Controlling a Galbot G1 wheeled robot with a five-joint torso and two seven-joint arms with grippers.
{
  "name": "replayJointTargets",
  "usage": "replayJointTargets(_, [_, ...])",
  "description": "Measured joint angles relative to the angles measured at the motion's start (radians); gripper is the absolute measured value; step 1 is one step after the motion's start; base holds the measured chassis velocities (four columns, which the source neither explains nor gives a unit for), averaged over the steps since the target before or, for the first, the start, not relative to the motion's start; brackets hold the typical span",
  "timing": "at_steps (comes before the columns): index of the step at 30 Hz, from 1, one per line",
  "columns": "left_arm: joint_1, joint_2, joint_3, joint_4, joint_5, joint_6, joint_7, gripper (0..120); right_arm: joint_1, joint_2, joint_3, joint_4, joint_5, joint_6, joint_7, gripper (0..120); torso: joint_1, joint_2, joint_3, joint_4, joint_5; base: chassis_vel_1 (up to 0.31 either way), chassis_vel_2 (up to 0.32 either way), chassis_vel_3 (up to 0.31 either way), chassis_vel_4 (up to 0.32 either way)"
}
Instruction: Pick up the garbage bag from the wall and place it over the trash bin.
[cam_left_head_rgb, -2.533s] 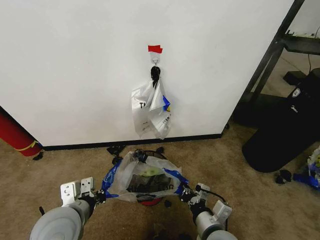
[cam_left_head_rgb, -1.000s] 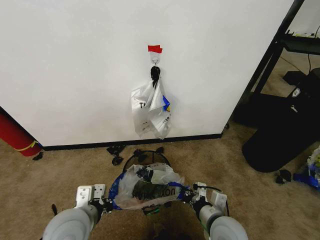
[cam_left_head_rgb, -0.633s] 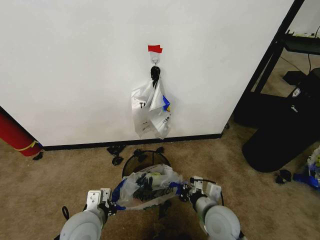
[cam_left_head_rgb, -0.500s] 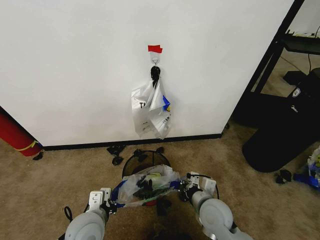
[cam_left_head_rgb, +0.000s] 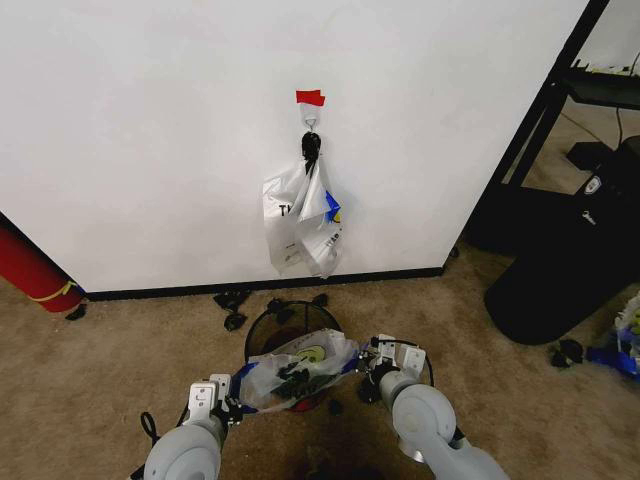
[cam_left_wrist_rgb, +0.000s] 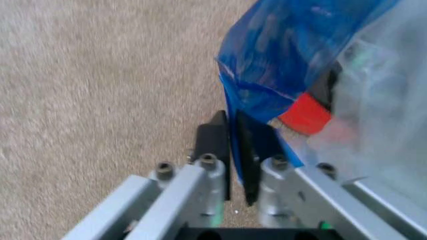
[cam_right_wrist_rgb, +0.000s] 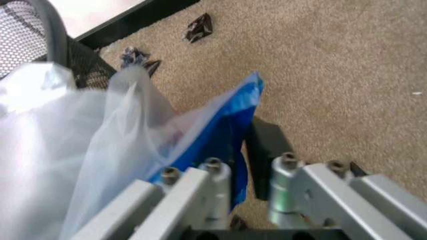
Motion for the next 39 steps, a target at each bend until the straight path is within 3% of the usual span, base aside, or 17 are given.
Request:
replayJointTargets(2, [0.009,0.003,-0.006,-0.014,0.008,0.000,0.003,11,-0.012,-0.004,0.004,0.011,-0.008,0.003,-0.007,15,0.000,0.000,0.000,0.0001,0.0000,0.000,0.000,0.000,0.000])
replayJointTargets(7, [0.059,0.021,-0.040,-0.115,0.020,0.034,-0.021,33,-0.091,-0.034,0.033,0.083,-0.079,0.012,-0.045,36,0.000,0.000,0.000,0.0001,0.0001,0.000,0.000,0.000,0.000])
replayJointTargets(9, [0.065,0.024,-0.043,-0.130,0.020,0.040,-0.027,36,-0.104,-0.040,0.038,0.095,-0.092,0.014,-0.053,38,0.000,0.000,0.000,0.0002,-0.0004,0.000,0.000,0.000,0.000])
replayJointTargets(15, [0.120,0.044,-0.074,-0.220,0.015,0.059,-0.085,60,-0.197,-0.085,0.100,0.169,-0.154,0.018,-0.117,65,0.000,0.000,0.000,0.0000,0.0000,0.000,0.000,0.000,0.000])
replayJointTargets(17, [0.132,0.047,-0.083,-0.231,0.013,0.060,-0.086,67,-0.209,-0.090,0.107,0.177,-0.158,0.018,-0.126,68,0.000,0.000,0.000,0.0001,-0.0001,0.000,0.000,0.000,0.000])
replayJointTargets(21, [0.196,0.058,-0.150,-0.295,-0.021,0.069,-0.086,83,-0.260,-0.119,0.136,0.212,-0.193,0.038,-0.187,88,0.000,0.000,0.000,0.0001,0.0000,0.000,0.000,0.000,0.000])
replayJointTargets(25, [0.241,0.063,-0.213,-0.308,-0.056,0.073,-0.093,97,-0.286,-0.134,0.155,0.231,-0.226,0.067,-0.247,98,0.000,0.000,0.000,0.0000,-0.0004,0.000,0.000,0.000,0.000])
replayJointTargets(32, [0.272,0.060,-0.307,-0.309,-0.144,0.069,-0.110,100,-0.344,-0.169,0.203,0.248,-0.356,0.147,-0.382,100,0.000,0.000,0.000,0.0001,-0.0002,0.000,0.000,0.000,0.000])
replayJointTargets(39, [0.201,0.058,-0.333,-0.308,-0.213,0.036,-0.088,100,-0.378,-0.203,0.290,0.171,-0.488,0.330,-0.591,100,0.000,0.000,0.000,-0.0001,-0.0003,0.000,0.000,0.000,0.000])
